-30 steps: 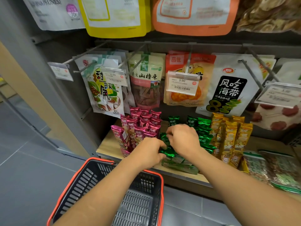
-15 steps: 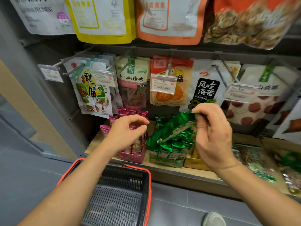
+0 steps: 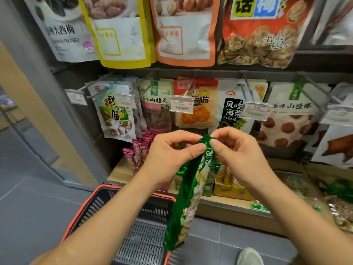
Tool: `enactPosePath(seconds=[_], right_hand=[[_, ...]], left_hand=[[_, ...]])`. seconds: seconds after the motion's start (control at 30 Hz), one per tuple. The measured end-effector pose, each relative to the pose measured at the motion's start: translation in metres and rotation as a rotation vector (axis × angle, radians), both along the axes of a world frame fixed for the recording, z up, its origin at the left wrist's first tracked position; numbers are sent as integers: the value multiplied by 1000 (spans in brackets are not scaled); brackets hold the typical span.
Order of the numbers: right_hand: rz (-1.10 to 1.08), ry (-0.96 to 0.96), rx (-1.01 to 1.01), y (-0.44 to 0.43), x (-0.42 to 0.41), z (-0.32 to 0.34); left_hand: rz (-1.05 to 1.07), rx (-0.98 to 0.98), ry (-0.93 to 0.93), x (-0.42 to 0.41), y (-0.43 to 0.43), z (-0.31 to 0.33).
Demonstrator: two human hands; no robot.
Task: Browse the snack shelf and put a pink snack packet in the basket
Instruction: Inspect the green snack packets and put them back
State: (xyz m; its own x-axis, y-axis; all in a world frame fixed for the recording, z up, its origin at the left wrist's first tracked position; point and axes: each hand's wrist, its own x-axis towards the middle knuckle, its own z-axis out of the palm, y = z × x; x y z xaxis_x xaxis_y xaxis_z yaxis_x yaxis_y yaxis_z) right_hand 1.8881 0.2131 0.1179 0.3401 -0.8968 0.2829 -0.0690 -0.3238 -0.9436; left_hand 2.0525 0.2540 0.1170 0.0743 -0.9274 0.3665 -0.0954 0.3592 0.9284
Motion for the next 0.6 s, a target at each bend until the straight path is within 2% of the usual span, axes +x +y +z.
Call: enactPosePath(seconds=[0.07, 0.13, 0.27, 0.4, 0.6], right_hand=[[91, -100, 230, -2, -1, -1], [181, -100, 332, -3, -1, -4], [270, -11, 365, -4, 5, -7], [338, -22, 414, -6, 7, -9], [297, -149, 355, -4, 18, -14]], left_hand=[[47, 37, 51, 2, -2, -3], [96, 77, 56, 5, -4, -7], [158, 87, 35, 6, -12, -15], [205, 57, 82, 11, -13, -17], [147, 117, 333, 4, -10, -23]])
